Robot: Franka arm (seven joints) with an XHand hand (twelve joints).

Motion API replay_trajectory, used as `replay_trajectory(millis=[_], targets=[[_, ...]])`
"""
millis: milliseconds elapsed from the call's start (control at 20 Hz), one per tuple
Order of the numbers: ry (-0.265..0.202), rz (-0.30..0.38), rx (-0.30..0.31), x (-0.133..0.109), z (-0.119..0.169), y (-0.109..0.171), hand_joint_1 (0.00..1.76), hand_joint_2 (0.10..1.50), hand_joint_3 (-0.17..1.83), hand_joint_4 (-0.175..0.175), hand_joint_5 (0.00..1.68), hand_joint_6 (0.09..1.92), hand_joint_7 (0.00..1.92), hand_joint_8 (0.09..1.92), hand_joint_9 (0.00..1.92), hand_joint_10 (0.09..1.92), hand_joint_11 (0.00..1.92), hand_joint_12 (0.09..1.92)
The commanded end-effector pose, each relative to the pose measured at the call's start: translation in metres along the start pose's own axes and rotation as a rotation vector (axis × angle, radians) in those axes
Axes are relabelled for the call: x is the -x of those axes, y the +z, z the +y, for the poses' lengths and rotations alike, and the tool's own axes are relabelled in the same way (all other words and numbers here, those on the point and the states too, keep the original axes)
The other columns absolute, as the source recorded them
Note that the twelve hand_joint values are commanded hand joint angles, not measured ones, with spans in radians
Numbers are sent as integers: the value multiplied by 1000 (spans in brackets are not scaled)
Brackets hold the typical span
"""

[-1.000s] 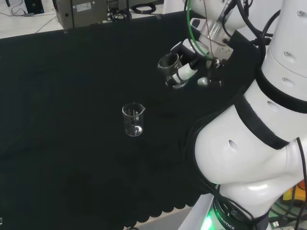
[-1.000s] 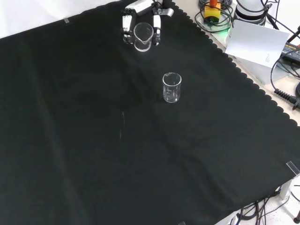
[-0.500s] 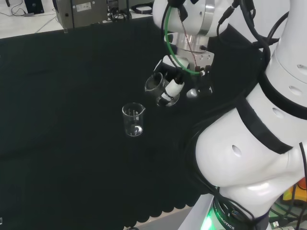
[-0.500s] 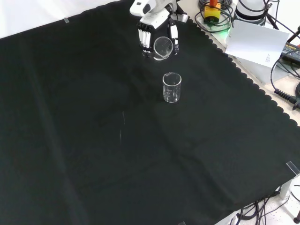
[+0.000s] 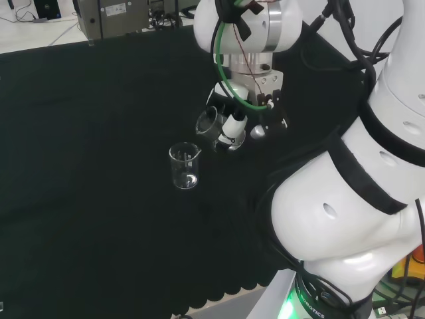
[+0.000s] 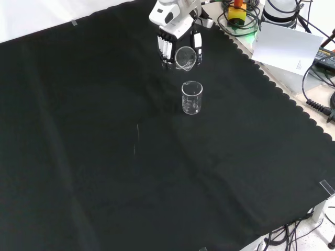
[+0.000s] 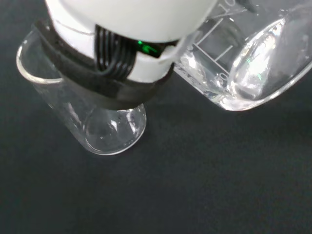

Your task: Pour the water from the handheld beaker into the one on the table.

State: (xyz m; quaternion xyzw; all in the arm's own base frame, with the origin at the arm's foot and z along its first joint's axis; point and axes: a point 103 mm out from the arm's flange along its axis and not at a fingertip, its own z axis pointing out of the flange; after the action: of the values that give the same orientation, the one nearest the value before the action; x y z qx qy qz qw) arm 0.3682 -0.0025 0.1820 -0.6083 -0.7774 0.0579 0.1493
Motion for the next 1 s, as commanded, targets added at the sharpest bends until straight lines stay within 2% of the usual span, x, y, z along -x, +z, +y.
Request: replay_trajectory(millis=[50,700,1000], targets=[[18,-74,-49,-9,9,3,1531,840,144,-175,1354,346,1478,192,1654,87,1206,483],[48,-261,-103,-22,15,5,1532,843,131,-175,1368,317,1519,94,1655,87,1227,445],[64,-304,-127,-26,16,0,1532,844,130,-175,1370,314,1522,87,1655,87,1230,440]])
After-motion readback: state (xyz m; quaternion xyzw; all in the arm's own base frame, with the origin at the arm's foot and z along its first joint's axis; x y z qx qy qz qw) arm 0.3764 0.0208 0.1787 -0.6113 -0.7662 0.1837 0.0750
